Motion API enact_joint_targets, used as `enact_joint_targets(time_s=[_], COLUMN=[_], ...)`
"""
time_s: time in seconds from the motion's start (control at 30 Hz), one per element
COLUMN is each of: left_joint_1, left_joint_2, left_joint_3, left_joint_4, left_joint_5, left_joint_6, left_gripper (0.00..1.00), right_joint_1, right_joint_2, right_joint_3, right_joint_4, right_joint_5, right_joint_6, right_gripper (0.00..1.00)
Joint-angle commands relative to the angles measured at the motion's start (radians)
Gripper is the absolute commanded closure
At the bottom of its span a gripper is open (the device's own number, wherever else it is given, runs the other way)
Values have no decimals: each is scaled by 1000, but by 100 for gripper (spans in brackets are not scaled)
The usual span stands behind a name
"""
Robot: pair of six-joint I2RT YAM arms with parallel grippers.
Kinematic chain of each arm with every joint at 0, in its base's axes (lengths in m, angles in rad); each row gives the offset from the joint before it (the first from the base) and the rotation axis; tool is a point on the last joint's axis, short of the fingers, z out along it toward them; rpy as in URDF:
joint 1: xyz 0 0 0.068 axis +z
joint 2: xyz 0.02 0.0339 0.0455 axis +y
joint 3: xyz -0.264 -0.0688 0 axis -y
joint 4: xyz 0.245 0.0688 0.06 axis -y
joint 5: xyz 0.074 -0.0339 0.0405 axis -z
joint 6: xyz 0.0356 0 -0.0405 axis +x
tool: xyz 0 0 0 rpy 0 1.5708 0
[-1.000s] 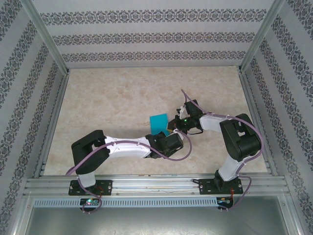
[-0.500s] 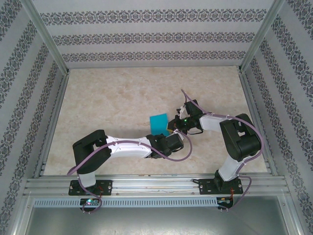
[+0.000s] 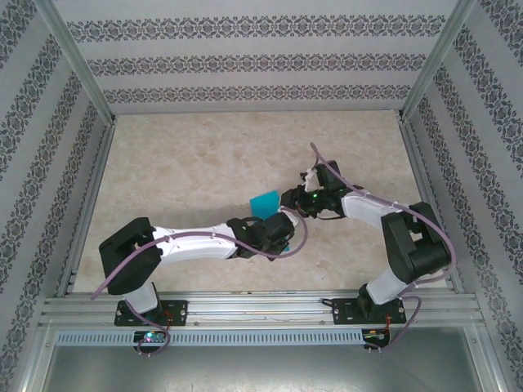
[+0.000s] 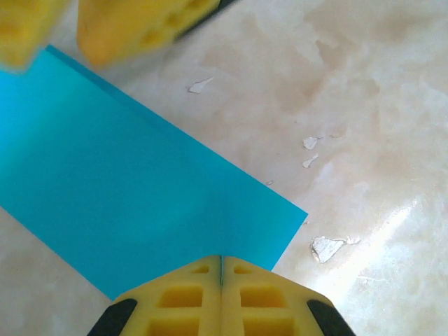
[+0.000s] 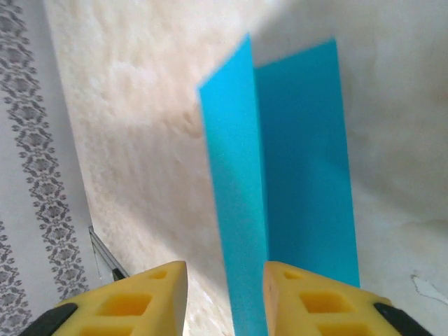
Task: Fold a paper plane with a square sheet of paper (fold left side to right side)
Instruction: Fold the triangle a second time at the center of the table.
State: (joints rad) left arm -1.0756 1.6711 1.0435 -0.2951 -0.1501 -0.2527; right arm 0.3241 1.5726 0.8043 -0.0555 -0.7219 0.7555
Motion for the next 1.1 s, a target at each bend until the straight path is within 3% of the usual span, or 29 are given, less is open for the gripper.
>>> enact_joint_targets(time_s=[0.0, 0.13, 0.3, 0.47, 0.7, 1.07], left_joint_1=[57, 140, 212, 256, 279, 296], left_joint_2=[-50, -79, -85, -79, -69, -48], left_joint_3=[-46, -110, -172, -201, -227, -224], left_joint_4=[67, 169, 262, 287, 322, 278], left_joint_5=[147, 338, 456, 505, 534, 546], left_joint_6=[-100, -188, -294, -348, -385, -375], left_gripper=[100, 100, 100, 100, 100, 100], right_joint_1=[-37, -60, -49, 37, 186, 260], right_joint_2=[-75, -148, -237, -271, -212, -99], right_joint_3=[-44, -116, -222, -295, -330, -335], right_joint_4=[1, 1, 28, 55, 118, 137], right_joint_5=[36, 38, 38, 65, 147, 161], right_joint_6=[-46, -74, -70, -50, 10, 38], right_gripper=[60, 60, 81, 99, 100, 100])
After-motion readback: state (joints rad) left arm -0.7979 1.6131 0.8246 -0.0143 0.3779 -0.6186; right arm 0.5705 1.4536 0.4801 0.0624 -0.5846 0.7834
